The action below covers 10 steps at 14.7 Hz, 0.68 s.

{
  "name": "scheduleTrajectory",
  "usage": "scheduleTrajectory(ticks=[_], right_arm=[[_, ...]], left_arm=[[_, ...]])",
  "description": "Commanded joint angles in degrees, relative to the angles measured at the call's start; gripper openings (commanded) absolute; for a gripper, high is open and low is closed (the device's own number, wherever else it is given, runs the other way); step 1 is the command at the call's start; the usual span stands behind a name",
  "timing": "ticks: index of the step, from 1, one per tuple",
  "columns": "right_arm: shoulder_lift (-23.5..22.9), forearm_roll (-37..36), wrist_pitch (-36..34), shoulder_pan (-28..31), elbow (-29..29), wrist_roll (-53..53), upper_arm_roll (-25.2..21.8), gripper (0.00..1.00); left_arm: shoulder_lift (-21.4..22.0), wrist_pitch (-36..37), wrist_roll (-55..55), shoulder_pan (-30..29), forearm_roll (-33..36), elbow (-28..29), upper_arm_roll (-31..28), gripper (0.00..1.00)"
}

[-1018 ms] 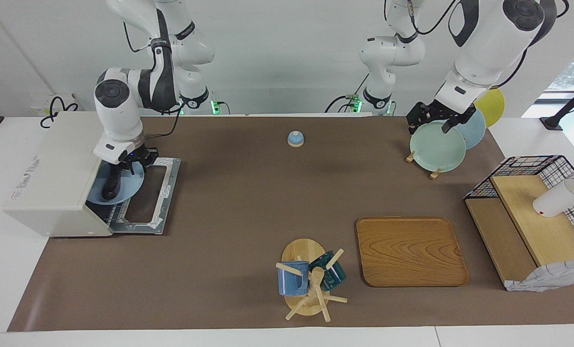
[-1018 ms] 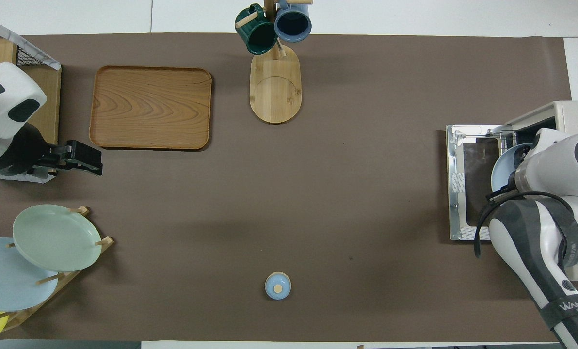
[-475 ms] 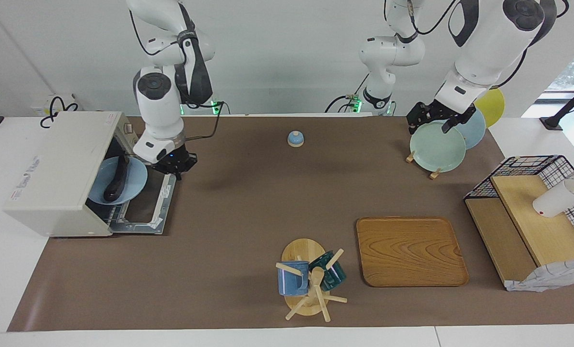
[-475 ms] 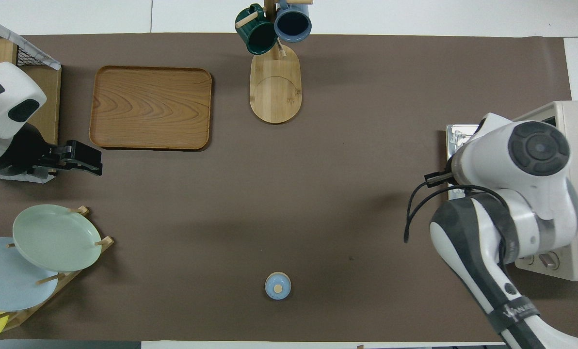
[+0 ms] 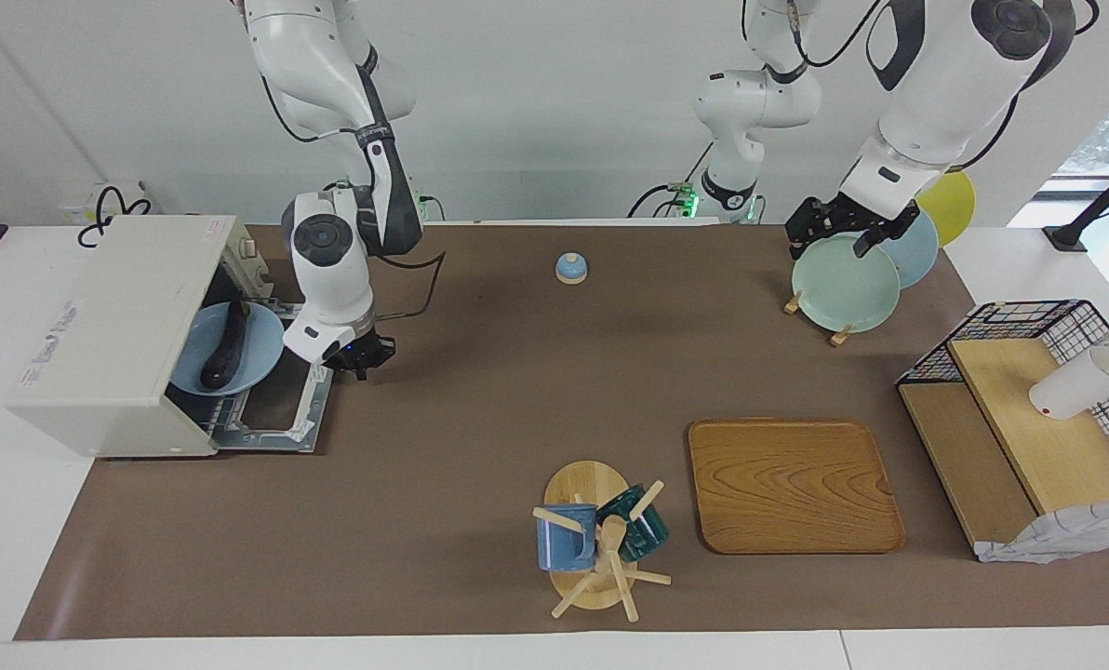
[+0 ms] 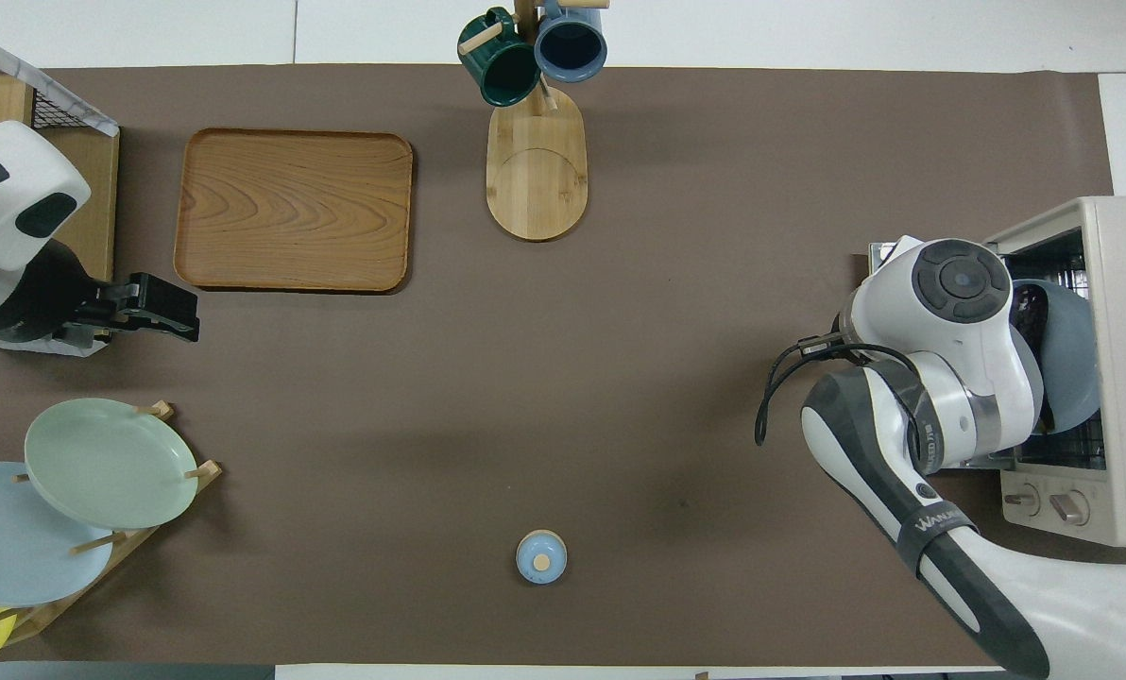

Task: Put eggplant into oven
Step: 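Withdraw the right gripper out of the oven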

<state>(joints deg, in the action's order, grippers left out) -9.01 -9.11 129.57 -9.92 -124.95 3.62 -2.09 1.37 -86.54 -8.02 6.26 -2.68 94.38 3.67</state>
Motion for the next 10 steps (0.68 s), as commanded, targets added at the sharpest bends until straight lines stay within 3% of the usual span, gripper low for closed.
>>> scheduleTrajectory(ticks=[1,10], right_arm=[[1.18,-2.48,0.85,0.69,-2.22,-0.28,0.42,0.00],[1.71,-8.99,2.53,2.98,-4.60,-3.70,0.42,0.00]], left_arm=[[1.09,-0.56,0.38,-0.02,0.74,0.80,-0.15,1.00],[1.09,-0.65,0.38,-0.02,0.74,0.80,-0.15,1.00]])
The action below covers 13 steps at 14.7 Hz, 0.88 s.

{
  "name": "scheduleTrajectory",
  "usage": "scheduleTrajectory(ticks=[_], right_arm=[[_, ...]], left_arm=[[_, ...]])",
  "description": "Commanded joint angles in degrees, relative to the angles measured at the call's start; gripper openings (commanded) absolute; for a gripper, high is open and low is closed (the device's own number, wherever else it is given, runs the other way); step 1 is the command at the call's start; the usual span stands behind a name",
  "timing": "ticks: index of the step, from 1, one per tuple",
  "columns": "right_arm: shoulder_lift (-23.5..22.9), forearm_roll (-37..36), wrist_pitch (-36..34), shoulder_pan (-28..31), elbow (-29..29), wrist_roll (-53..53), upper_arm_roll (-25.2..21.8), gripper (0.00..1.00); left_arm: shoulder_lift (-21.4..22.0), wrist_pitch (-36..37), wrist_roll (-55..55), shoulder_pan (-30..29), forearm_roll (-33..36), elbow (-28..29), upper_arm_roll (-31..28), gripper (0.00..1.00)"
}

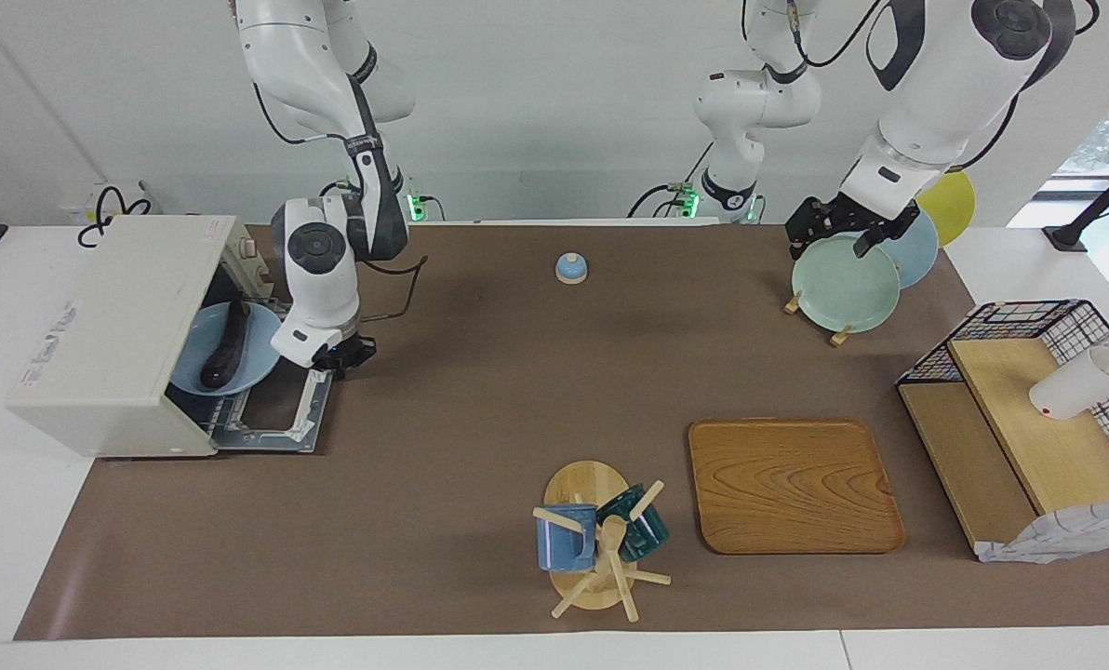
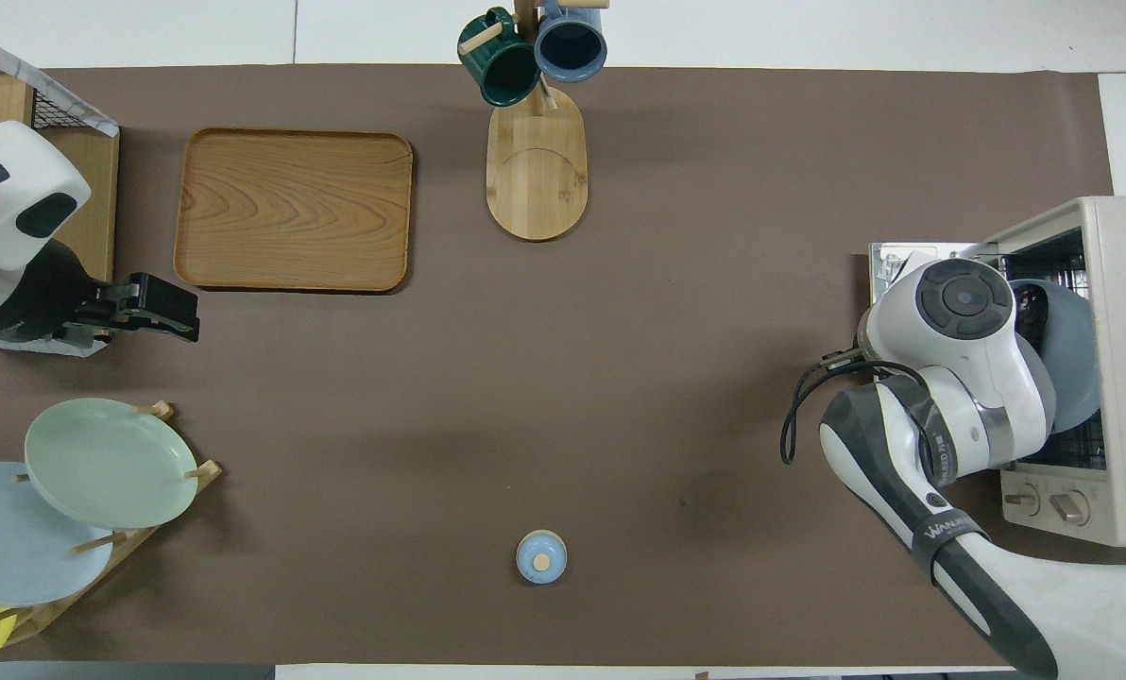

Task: Put eggplant into oven
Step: 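Withdraw the right gripper out of the oven, then push the oven door closed with the right gripper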

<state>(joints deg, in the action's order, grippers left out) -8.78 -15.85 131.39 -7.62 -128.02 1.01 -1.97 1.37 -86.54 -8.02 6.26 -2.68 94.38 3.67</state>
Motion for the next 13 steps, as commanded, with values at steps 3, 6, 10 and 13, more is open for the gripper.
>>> scheduleTrajectory(ticks=[3,6,10,13], right_arm=[[1.40,-7.61,-1.56,0.41,0.39,-2.93,0.39,0.00],[1.58,-7.18,-8.58,0.85,6.28,-8.20,0.48,0.00],[4.38,-6.21,-16.24,3.13,11.13,-15.49,0.48,0.00],[6.41,-4.10,-18.00,6.38,11.39,-21.29,0.30,0.00]], left_arm=[[1.09,-0.56,0.38,-0.02,0.74,0.81,-0.15,1.00],[1.09,-0.56,0.38,-0.02,0.74,0.81,-0.15,1.00],[1.09,-0.56,0.38,-0.02,0.74,0.81,-0.15,1.00],[1.09,-0.56,0.38,-0.02,0.74,0.81,-0.15,1.00]])
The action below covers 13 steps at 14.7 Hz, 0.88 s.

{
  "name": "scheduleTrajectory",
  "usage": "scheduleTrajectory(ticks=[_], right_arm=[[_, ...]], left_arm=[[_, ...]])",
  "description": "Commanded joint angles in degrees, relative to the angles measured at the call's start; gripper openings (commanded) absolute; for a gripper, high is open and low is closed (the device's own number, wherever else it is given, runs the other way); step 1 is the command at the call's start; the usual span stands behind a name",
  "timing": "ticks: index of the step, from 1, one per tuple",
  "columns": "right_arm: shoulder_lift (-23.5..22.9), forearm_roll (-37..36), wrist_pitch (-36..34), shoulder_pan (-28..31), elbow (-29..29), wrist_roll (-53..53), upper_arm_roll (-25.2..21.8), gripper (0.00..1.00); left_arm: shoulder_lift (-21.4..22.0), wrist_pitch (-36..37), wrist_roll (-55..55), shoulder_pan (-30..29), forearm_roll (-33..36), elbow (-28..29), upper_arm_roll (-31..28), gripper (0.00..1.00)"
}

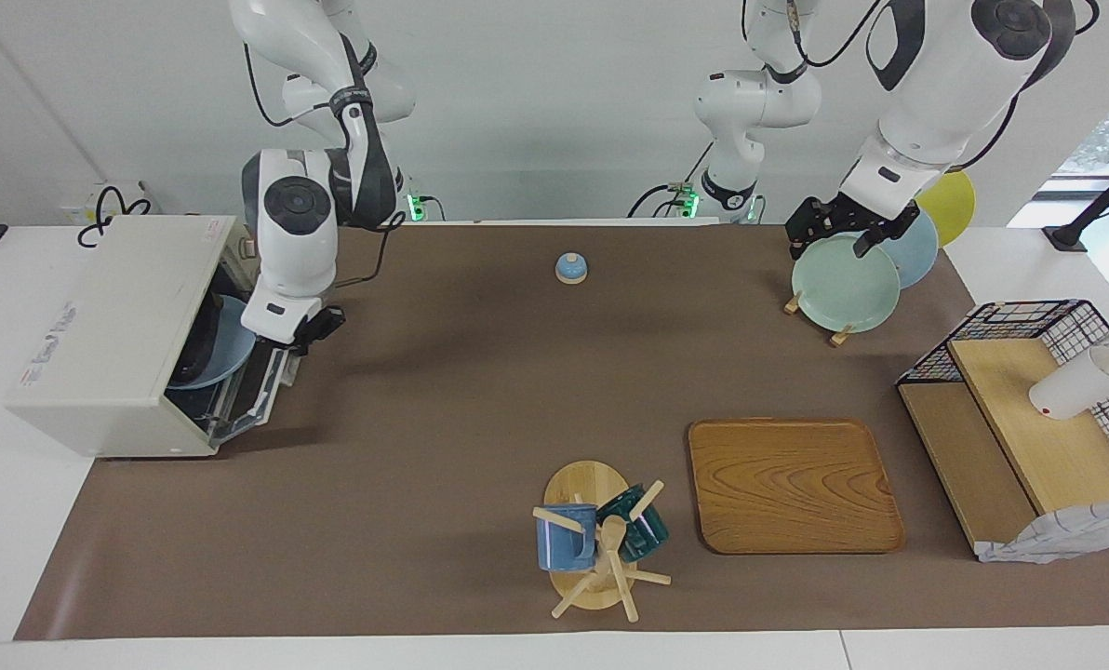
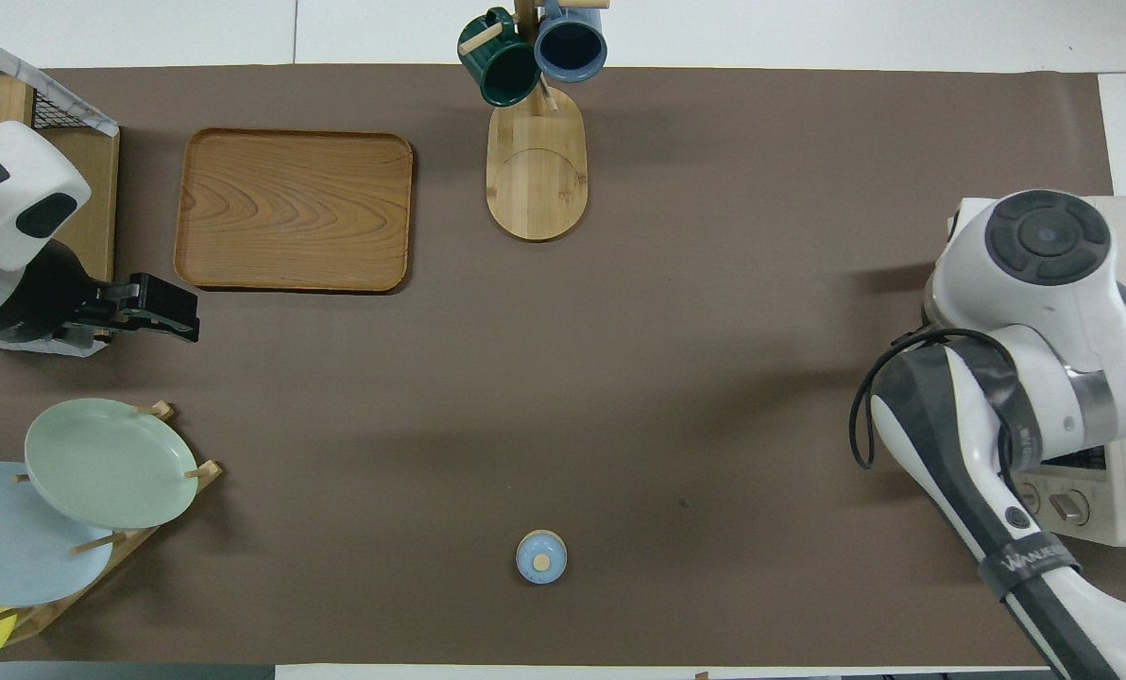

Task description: Put eggplant into oven

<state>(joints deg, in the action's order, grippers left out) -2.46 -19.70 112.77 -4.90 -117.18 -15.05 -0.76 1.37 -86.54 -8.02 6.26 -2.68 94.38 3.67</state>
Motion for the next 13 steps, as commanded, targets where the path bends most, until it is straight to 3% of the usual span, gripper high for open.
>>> scheduleTrajectory(ticks=[1,5,7,8,10,12,13], right_arm=[[0.52,-0.16,0.61,4.80,0.46,-6.48,-0.91,0.00],[3.07,1.85,-1.67,8.06,0.98,-11.58,-1.26,0.00],[3.60,5.36,-7.09,9.90,5.79,-12.37,-1.26,0.00],[3.25,7.55,-10.69,10.17,9.65,-12.38,-1.35,0.08],[2.81,9.85,-15.80,9.91,16.25,-11.76,-1.09,0.12],[2.72,11.69,-19.94,9.47,19.95,-8.97,-0.91,0.15],[2.72,13.62,-21.70,9.47,20.93,-5.82,-0.91,0.22]], left_arm=[[1.09,-0.56,0.38,-0.02,0.74,0.81,-0.15,1.00],[1.09,-0.64,0.38,-0.02,0.74,0.81,-0.15,1.00],[1.09,-0.64,0.38,-0.02,0.74,0.81,-0.15,1.00],[1.09,-0.65,0.38,-0.02,0.74,0.81,-0.15,1.00],[1.09,-0.56,0.38,-0.02,0.74,0.81,-0.15,1.00],[1.09,-0.64,0.38,-0.02,0.74,0.81,-0.15,1.00],[1.09,-0.56,0.38,-0.02,0.74,0.81,-0.24,1.00]])
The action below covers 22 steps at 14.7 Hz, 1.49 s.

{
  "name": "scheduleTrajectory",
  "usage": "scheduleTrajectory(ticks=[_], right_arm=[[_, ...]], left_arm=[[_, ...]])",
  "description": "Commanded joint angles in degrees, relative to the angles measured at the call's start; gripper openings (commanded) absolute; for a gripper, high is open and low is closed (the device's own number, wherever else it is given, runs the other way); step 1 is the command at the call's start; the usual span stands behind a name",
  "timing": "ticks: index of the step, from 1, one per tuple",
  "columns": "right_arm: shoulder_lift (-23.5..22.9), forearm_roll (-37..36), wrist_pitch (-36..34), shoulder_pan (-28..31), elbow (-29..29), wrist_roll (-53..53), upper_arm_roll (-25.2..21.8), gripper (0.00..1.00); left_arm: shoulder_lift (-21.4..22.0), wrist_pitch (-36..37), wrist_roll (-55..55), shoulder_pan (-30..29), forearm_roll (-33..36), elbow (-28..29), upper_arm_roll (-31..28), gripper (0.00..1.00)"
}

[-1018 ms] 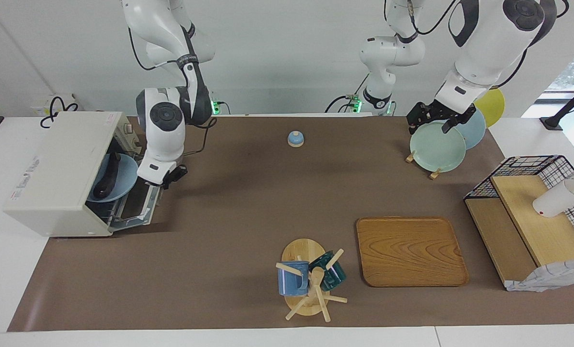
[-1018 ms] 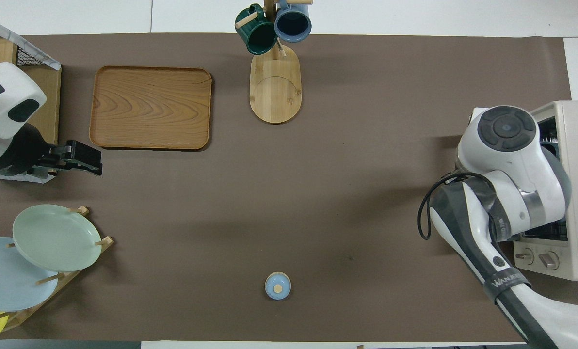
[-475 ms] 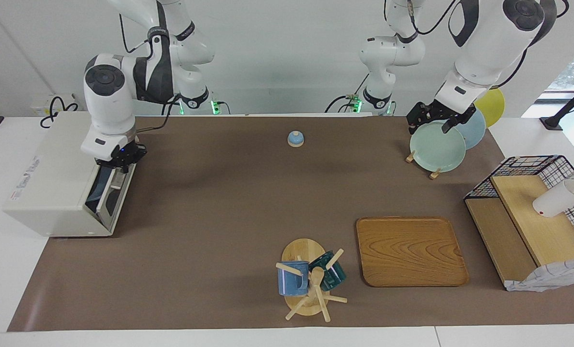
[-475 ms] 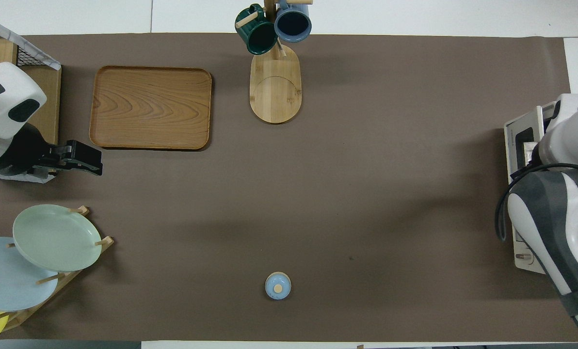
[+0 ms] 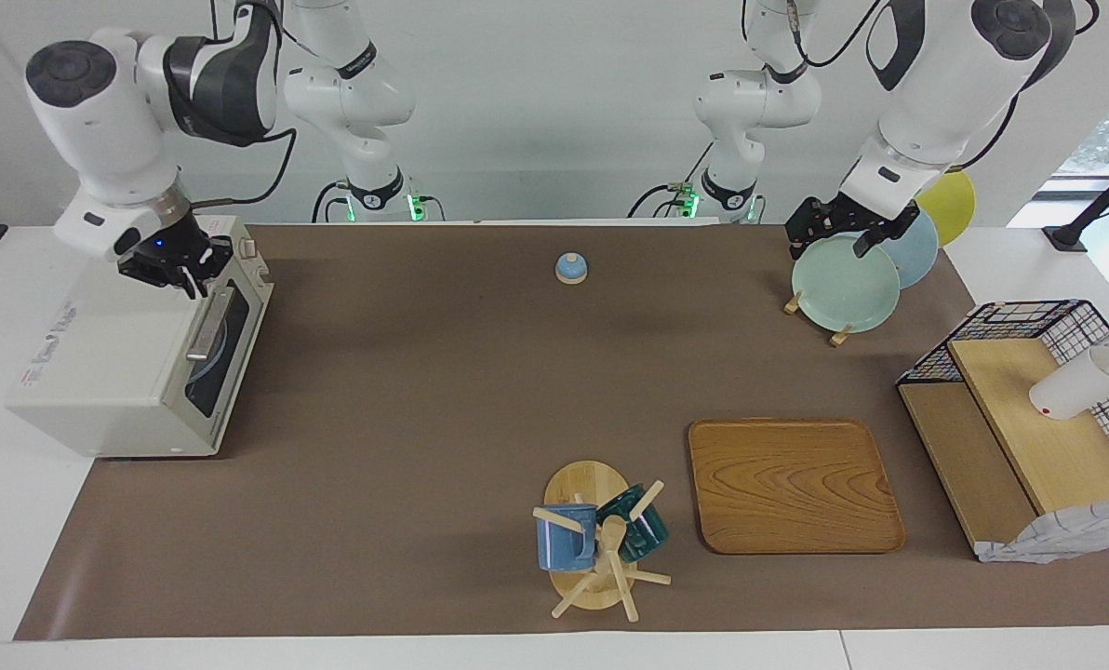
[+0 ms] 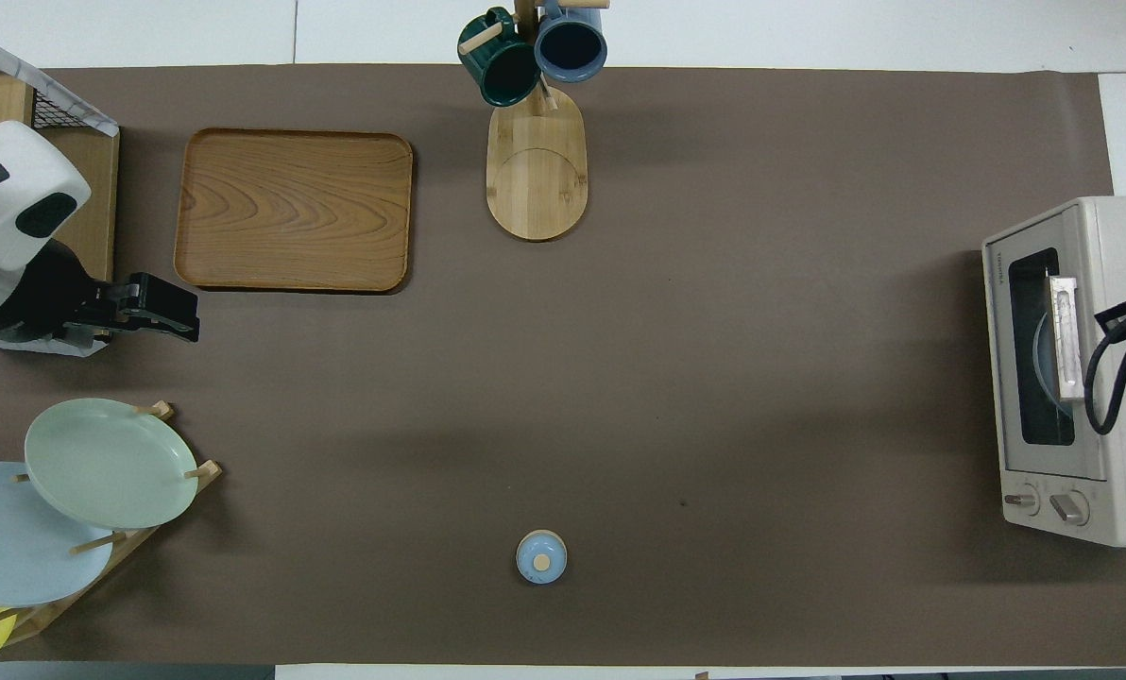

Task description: Put eggplant into oven

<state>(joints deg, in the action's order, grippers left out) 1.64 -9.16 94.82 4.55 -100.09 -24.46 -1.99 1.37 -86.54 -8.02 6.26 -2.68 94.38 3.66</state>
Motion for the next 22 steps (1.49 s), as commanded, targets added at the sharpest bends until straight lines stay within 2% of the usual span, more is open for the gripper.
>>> scheduleTrajectory(ticks=[1,3,4,8,11,12,22], right_arm=[[-1.37,4.84,-5.33,0.02,4.03,5.72,0.32,0.32],[-0.93,5.56,-6.48,-0.24,4.20,7.49,0.58,0.63],[-0.85,5.82,-6.49,-0.15,4.29,7.93,0.58,1.00],[0.38,5.91,-10.00,-2.43,4.03,11.53,-0.20,1.00],[-1.45,5.30,-9.83,-2.70,4.73,14.69,0.14,1.00],[-1.81,5.04,-10.44,-3.14,6.99,16.01,0.23,1.00],[-1.90,5.91,-10.18,-2.44,8.07,15.93,-0.56,1.00]], left_arm=[[1.09,-0.64,0.38,-0.02,0.74,0.81,-0.15,1.00],[1.09,-0.64,0.38,-0.02,0.74,0.81,-0.15,1.00],[1.09,-0.56,0.38,-0.02,0.74,0.89,-0.23,1.00],[1.09,-0.56,0.38,-0.02,0.74,0.81,-0.15,1.00],[1.09,-0.64,0.38,-0.02,0.74,0.81,-0.15,1.00],[1.09,-0.56,0.38,-0.02,0.74,0.81,-0.23,1.00],[1.09,-0.56,0.38,-0.02,0.74,0.81,-0.15,1.00]])
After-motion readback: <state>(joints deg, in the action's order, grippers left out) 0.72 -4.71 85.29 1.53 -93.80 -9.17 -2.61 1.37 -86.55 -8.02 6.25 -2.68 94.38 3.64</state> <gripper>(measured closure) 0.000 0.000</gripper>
